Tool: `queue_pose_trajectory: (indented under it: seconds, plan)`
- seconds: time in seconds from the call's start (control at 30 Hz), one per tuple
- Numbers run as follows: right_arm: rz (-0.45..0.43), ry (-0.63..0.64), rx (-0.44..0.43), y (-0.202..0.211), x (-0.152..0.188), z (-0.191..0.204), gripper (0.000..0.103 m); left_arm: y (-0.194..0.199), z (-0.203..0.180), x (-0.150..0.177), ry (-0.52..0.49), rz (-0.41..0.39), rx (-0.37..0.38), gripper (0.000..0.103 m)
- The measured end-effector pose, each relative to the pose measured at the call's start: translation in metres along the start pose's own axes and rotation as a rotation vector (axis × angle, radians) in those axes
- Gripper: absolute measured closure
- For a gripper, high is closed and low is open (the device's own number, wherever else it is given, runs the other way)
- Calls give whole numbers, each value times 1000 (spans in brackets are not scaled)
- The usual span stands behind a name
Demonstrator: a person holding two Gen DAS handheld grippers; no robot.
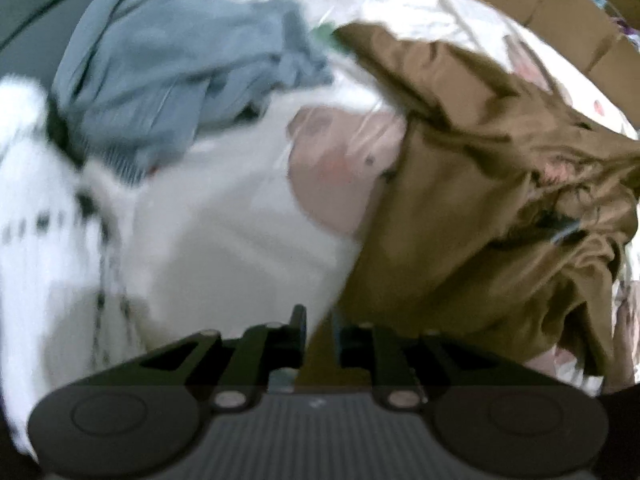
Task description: Fold clothes
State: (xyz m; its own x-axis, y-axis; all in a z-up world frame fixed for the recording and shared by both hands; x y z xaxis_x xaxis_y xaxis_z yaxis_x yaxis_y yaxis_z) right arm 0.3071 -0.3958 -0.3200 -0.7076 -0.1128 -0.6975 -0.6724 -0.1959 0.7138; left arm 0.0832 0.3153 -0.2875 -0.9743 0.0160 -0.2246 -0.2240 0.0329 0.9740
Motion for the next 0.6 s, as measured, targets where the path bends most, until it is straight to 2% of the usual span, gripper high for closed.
queue_pose_trajectory:
  seconds: [0.07, 0.2, 0.27, 0.33, 0.6]
  plan:
    - [4, 2, 0, 0, 2, -1, 99, -1, -4, -19, -40, -22, -2, 81]
    - [13, 6, -1, -2, 6, -3, 99, -8, -22, -60, -119, -68, 7, 78]
    - [16, 6, -4, -3, 7, -3, 99, -13, -34, -77, -167, -80, 12, 67]
    - [19, 7, -6, -4, 8, -4, 99, -17, -47, -95, -230, -91, 18, 63]
    - [37, 10, -9, -12, 15, -5, 99, -35, -97, -169, -383, -190, 31, 60]
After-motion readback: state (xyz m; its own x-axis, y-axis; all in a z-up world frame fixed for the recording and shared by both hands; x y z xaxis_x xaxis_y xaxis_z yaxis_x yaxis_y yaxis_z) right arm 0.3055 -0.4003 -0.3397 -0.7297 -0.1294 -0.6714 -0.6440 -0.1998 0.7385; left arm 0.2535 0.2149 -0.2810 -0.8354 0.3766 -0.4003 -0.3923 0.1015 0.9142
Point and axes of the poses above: each gripper's, at about its wrist camera, not at the fingertips, and y roughly against the way its jaws point, z to its left, x to its underside, the point moved 2 cm from there along -y, roughly the way its jaws point, and after that the axes turned 1 degree about -y, right-handed, at the moved point
